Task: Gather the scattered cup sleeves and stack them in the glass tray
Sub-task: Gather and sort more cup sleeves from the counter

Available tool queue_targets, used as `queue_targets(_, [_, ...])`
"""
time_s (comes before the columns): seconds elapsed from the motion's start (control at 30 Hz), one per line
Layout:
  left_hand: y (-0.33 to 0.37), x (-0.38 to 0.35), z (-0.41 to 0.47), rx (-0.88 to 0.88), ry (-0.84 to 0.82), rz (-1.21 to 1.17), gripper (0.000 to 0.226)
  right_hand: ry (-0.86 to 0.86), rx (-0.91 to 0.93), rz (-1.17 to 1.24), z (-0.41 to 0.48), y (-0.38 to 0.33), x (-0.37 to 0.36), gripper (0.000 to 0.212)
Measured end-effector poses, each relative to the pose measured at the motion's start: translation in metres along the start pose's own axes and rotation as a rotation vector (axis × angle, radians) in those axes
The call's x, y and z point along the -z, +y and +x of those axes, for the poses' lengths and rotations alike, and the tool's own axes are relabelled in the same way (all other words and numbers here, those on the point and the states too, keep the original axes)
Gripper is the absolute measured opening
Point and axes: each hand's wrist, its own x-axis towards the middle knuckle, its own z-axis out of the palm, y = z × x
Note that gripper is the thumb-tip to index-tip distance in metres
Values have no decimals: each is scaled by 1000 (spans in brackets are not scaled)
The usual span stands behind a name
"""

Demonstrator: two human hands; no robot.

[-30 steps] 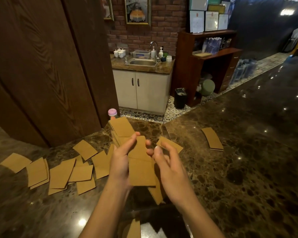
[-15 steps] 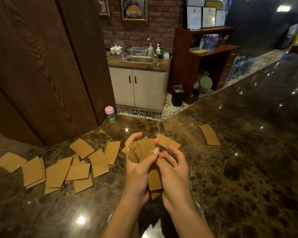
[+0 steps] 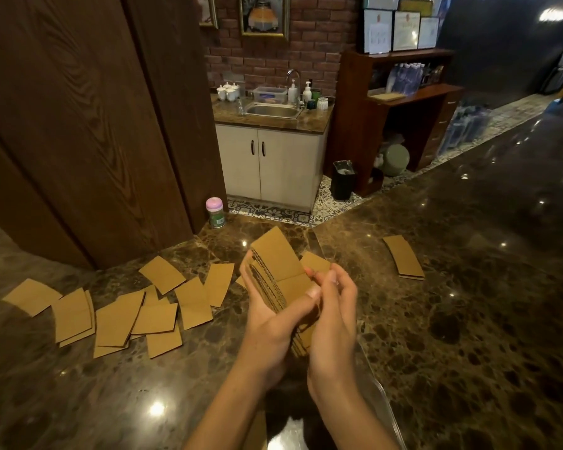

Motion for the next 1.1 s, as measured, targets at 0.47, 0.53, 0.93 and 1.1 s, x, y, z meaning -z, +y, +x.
queue_targets(0.47, [31, 18, -12, 272, -282, -267, 60, -1058, 509, -1152, 29, -73, 41, 73])
queue_targets(0.53, [32, 16, -11, 250, -225, -276, 37, -1063, 497, -1128, 25, -76, 39, 71])
queue_targets(0.93, [31, 12, -20, 398, -148, -228, 53, -873, 776, -1340, 35, -68, 34, 78])
queue_targets(1.1, [23, 6, -24, 370, 6, -166, 29, -895, 553, -1213, 34, -69, 36, 74])
